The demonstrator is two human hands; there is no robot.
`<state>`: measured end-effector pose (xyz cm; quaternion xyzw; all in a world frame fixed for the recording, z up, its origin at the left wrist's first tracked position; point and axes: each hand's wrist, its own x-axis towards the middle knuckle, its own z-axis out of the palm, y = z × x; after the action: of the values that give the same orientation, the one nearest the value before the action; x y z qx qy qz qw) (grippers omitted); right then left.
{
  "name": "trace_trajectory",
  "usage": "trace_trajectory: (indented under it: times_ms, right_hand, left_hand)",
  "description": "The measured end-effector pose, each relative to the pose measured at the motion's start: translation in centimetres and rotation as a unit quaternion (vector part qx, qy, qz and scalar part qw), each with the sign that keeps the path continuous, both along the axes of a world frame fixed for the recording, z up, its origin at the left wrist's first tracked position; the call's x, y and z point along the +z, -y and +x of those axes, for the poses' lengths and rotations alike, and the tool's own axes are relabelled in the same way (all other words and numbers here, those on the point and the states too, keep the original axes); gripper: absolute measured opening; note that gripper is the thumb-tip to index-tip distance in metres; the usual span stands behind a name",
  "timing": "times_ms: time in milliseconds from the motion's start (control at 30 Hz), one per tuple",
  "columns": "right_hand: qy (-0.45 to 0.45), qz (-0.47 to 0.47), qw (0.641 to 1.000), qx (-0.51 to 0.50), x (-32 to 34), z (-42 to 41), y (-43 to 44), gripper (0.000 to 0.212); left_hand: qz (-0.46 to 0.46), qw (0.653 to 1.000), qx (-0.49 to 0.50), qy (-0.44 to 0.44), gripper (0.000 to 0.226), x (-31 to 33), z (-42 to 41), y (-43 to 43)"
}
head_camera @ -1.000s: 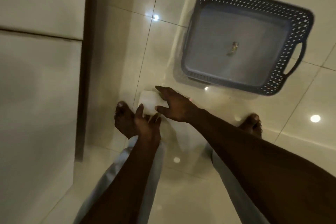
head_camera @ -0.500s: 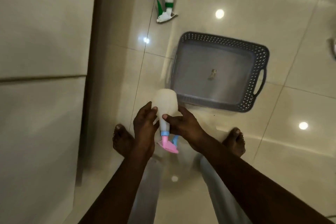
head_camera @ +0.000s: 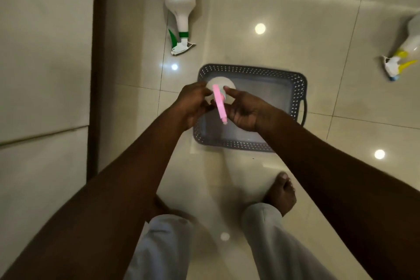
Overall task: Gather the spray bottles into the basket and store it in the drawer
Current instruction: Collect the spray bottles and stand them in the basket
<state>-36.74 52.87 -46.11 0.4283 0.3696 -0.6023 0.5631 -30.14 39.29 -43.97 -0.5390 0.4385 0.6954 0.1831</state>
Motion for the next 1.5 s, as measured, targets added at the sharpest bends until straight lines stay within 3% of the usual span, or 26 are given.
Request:
trace_trajectory:
  times_ms: [300, 567, 667, 733, 867, 1000, 1200, 1333, 1500]
  right_hand:
    - [0.0, 0.05, 0.999, -0.001, -2.7, -1.4, 1.4, 0.045]
    - [-0.027, 0.057, 0.998, -0.015, -2.9, -1.8, 2.3, 0.047]
    - [-0.037, 0.064, 0.997, -0.014, -2.3, -1.8, 1.8, 0.048]
    - [-0.07, 0.081, 0.994, 0.014, -1.0, -1.6, 1.0, 0.037]
    - [-0.186, 0.131, 0.97, 0.09, 4.3, -1.7, -2.6, 0.01]
    - [-0.319, 0.167, 0.914, 0.187, 10.9, -2.2, -5.4, 0.03]
    - [-0.453, 0.136, 0.84, 0.264, 18.6, -4.9, -3.3, 0.032]
    - [-0.489, 0.105, 0.822, 0.271, 19.0, -7.2, 1.6, 0.039]
    - [-0.497, 0.108, 0.818, 0.268, 14.7, -9.7, 9.5, 0.055]
  left_hand:
    - [-0.027, 0.998, 0.01, 0.048, 0.017, -2.5, -1.4, 0.7]
    - [-0.071, 0.997, 0.02, 0.025, 0.032, -3.5, -1.2, -0.6]
    - [-0.115, 0.993, 0.031, 0.009, 0.021, -2.1, -0.6, -1.0]
    - [-0.134, 0.989, 0.058, -0.003, 0.015, -0.6, 0.2, -0.8]
    - [-0.137, 0.979, 0.148, 0.011, 0.029, 4.2, 2.0, 0.4]
    - [-0.177, 0.975, 0.128, 0.029, 0.028, 10.9, 3.0, 2.0]
    - [-0.209, 0.973, 0.096, 0.019, 0.033, 17.0, 0.8, 6.0]
    - [-0.208, 0.976, 0.062, 0.001, 0.033, 16.0, -2.1, 9.0]
    - [-0.206, 0.978, 0.004, -0.019, 0.041, 10.4, -6.2, 14.2]
